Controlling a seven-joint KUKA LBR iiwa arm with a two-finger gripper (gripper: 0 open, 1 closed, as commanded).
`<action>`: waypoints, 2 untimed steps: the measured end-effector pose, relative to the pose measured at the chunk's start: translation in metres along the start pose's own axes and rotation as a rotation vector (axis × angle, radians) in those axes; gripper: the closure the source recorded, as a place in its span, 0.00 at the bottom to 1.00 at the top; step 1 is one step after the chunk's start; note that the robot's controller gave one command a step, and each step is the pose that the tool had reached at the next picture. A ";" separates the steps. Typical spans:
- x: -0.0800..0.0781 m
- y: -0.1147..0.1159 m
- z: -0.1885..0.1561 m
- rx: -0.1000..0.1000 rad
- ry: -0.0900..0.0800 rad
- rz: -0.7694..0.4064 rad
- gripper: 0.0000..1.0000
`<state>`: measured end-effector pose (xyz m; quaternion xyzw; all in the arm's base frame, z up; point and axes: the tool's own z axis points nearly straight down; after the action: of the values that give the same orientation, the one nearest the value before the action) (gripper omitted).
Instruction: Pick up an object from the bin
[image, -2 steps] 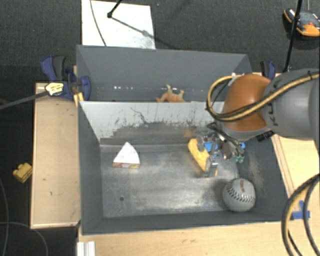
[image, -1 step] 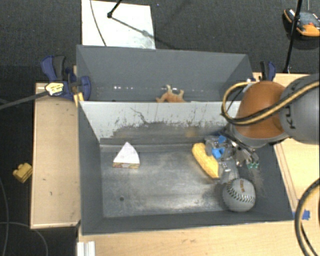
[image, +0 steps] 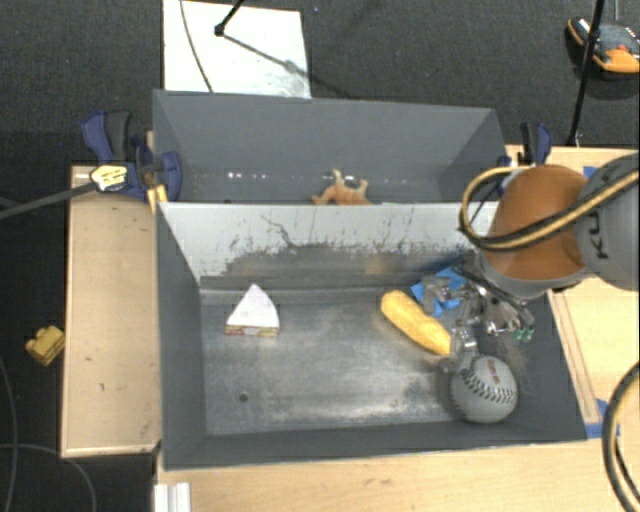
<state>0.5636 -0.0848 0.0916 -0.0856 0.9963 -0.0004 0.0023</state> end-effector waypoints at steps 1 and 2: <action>-0.022 0.017 0.020 -0.001 -0.002 -0.056 1.00; -0.022 0.017 0.020 -0.001 -0.002 -0.056 1.00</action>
Offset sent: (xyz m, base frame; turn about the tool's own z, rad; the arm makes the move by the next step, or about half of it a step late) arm 0.0000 0.0000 0.0000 0.0000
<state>0.5819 -0.0643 0.0717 -0.1136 0.9935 0.0001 0.0033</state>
